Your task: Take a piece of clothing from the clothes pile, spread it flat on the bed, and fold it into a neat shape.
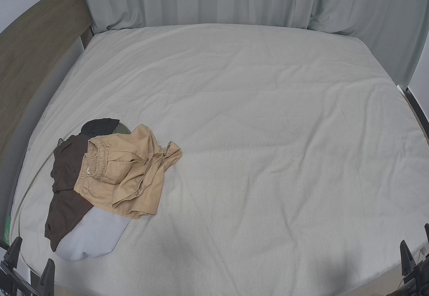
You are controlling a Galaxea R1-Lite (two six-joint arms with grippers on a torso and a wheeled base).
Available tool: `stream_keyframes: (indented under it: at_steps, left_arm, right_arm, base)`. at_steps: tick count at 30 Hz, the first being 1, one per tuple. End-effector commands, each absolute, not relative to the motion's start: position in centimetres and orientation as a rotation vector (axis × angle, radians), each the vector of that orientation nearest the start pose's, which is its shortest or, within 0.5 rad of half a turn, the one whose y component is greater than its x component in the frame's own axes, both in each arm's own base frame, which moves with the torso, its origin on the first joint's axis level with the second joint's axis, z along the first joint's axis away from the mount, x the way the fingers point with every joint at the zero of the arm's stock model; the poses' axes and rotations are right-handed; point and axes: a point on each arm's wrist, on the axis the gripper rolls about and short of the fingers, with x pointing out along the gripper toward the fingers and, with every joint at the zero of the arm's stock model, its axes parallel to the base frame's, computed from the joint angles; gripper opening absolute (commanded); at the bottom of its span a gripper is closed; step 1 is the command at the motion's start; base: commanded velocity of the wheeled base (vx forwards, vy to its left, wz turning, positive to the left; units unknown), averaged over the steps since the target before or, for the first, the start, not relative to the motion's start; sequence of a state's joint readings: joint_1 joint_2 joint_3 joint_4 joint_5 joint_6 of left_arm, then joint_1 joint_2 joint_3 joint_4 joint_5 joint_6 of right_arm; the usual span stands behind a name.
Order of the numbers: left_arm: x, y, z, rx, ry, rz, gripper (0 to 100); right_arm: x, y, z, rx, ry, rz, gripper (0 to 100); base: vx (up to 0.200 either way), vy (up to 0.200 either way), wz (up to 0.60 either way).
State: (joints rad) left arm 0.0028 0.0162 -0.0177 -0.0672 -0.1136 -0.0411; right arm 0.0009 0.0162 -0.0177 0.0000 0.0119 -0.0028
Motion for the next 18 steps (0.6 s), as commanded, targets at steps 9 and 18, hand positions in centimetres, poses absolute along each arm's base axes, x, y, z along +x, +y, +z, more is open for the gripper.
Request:
stream_keyframes:
  at_steps: [9, 18]
  left_arm:
    - [-2.32, -0.28, 8.24, -0.046, -0.064, -0.118, 100]
    - [-2.32, -0.28, 8.24, -0.010, -0.067, -0.120, 100]
  right_arm:
    - [-2.28, 0.02, 7.55, -0.003, 0.000, 0.014, 100]
    - [-2.28, 0.02, 7.55, -0.003, 0.000, 0.014, 100]
  base:
    - [0.000, 0.000, 0.00]
    - [0.000, 0.000, 0.00]
